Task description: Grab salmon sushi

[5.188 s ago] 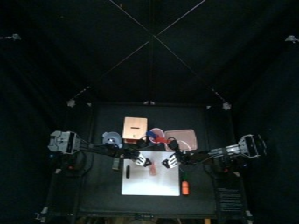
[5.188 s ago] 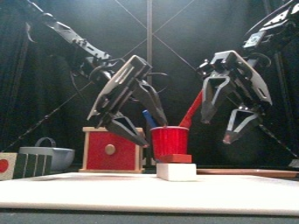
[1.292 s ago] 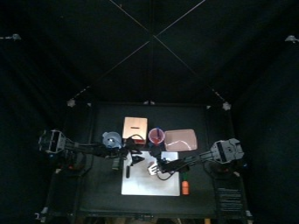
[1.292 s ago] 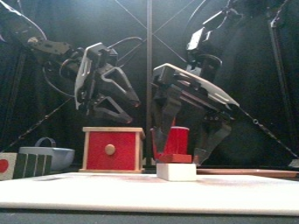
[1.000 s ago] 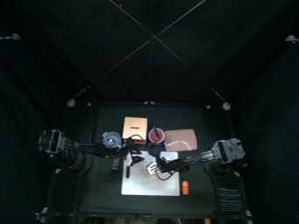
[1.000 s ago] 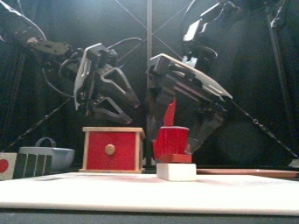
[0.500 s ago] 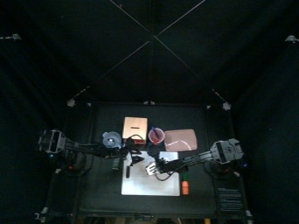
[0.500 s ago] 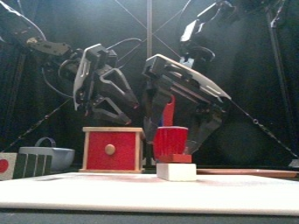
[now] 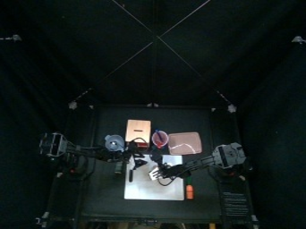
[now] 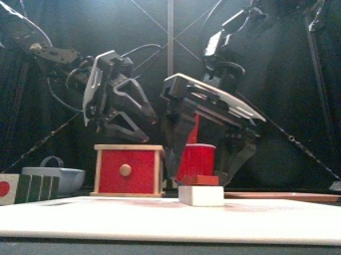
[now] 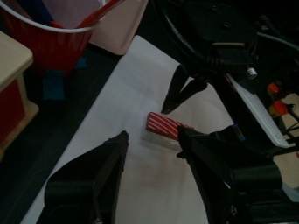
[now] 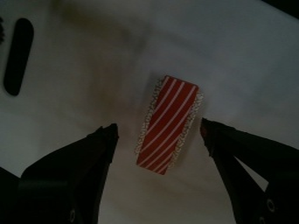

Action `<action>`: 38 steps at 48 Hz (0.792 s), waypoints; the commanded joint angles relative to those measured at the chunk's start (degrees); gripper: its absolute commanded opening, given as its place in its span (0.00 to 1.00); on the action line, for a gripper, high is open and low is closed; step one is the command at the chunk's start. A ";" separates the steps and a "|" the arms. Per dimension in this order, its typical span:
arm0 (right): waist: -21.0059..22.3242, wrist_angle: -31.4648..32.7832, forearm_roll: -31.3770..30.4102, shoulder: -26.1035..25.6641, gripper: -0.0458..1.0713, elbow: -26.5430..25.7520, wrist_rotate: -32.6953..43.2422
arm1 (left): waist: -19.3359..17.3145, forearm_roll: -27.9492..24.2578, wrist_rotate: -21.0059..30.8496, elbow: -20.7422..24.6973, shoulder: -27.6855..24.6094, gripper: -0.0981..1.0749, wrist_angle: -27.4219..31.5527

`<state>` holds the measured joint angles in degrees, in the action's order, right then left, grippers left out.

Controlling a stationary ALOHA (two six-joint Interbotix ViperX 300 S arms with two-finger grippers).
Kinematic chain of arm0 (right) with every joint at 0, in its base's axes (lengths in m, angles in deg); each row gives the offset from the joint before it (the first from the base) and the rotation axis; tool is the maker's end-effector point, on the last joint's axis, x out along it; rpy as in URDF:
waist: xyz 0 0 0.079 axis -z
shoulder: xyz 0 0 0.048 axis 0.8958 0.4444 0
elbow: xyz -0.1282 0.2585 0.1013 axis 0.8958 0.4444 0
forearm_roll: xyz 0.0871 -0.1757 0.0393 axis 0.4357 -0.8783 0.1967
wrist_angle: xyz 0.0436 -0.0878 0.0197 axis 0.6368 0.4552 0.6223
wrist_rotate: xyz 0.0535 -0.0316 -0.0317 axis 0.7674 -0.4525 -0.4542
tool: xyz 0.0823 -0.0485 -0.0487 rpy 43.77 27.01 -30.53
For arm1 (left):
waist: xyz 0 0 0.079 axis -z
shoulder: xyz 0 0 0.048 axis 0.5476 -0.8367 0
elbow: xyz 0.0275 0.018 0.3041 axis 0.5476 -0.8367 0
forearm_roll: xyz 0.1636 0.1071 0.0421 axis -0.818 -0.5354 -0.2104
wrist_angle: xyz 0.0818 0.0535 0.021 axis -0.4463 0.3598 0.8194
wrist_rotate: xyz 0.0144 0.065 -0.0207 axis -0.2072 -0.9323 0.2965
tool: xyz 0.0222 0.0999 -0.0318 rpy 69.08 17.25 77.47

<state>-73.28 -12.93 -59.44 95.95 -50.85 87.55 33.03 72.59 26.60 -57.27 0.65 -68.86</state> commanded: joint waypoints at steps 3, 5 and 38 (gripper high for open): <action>0.00 -0.09 0.26 -0.44 0.96 -1.23 -0.09 | 0.09 -0.09 0.00 0.35 0.88 0.81 -0.26; -0.09 -0.18 0.35 -0.26 0.96 -1.41 -0.09 | 0.09 -0.09 0.00 0.35 0.88 0.82 -0.26; -1.23 -0.18 0.79 0.62 0.69 -2.11 -0.44 | 0.09 0.00 0.18 0.35 0.88 0.81 -0.26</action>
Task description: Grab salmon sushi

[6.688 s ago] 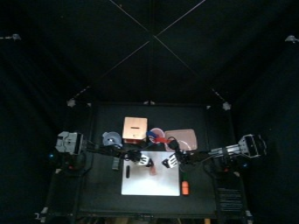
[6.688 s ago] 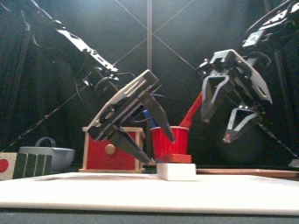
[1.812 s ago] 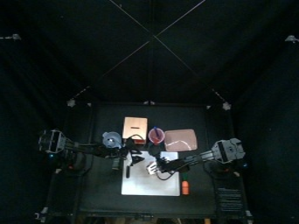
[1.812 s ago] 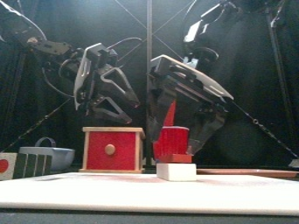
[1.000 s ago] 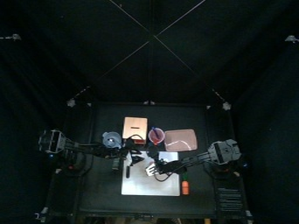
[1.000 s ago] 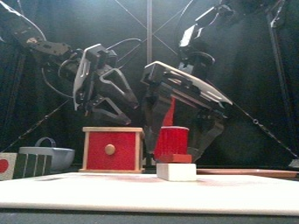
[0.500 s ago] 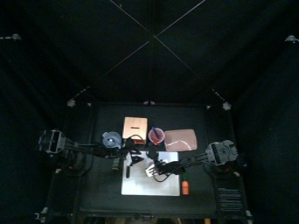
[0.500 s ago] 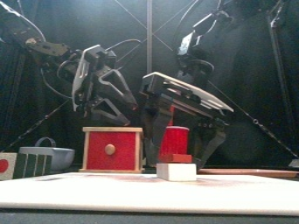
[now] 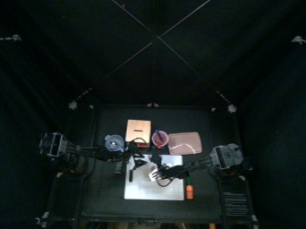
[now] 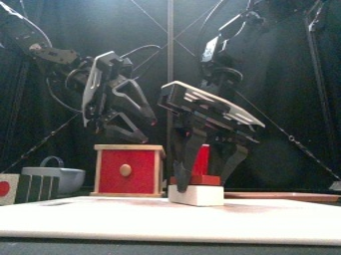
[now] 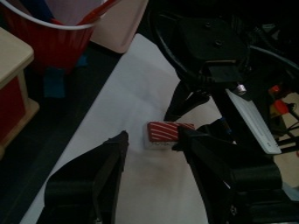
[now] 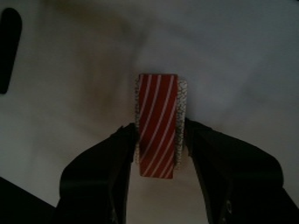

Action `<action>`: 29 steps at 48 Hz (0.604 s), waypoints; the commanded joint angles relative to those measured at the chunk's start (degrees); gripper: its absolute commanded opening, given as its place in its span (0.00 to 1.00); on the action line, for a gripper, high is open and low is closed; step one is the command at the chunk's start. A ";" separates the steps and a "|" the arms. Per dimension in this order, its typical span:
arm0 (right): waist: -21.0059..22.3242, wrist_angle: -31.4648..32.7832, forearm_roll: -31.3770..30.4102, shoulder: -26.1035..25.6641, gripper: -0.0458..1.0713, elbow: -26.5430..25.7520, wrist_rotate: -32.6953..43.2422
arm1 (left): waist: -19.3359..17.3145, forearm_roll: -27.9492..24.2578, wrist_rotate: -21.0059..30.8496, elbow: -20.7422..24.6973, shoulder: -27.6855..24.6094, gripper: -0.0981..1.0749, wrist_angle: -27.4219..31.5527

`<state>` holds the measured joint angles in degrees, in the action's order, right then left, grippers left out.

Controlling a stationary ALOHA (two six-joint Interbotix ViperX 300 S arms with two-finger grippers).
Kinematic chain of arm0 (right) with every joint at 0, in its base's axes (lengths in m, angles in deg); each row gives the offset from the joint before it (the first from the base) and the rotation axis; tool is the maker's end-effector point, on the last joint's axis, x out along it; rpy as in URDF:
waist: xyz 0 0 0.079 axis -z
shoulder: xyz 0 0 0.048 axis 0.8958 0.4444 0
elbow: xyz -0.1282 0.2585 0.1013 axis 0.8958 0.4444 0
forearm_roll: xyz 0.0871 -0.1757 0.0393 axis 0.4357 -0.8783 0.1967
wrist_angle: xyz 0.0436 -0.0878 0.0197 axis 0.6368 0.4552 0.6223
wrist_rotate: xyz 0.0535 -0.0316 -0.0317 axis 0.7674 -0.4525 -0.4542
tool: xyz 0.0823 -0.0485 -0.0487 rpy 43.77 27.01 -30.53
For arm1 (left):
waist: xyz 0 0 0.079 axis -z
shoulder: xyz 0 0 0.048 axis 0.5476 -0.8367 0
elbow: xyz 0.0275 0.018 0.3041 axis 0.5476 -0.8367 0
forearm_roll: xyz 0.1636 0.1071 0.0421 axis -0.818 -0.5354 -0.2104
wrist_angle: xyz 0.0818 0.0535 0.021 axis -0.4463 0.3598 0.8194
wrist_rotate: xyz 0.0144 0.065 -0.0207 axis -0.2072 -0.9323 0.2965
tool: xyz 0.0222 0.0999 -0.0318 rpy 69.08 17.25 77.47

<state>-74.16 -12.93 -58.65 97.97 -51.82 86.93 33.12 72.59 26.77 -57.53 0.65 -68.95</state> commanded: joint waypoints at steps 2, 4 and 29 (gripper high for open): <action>-0.70 -0.18 0.00 -1.76 0.69 -1.14 0.00 | 0.00 -0.09 0.00 0.62 0.88 0.81 -0.18; -1.14 0.00 0.00 -2.46 0.69 -1.14 -0.18 | 0.00 0.00 0.00 0.62 0.88 0.81 -0.18; -6.68 4.13 1.41 -18.37 0.69 8.53 -0.26 | 0.00 0.35 -0.26 0.70 0.97 0.82 -0.18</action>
<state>-80.58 -9.94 -57.50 84.08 -44.70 86.76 33.12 73.03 26.69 -57.53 0.65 -68.86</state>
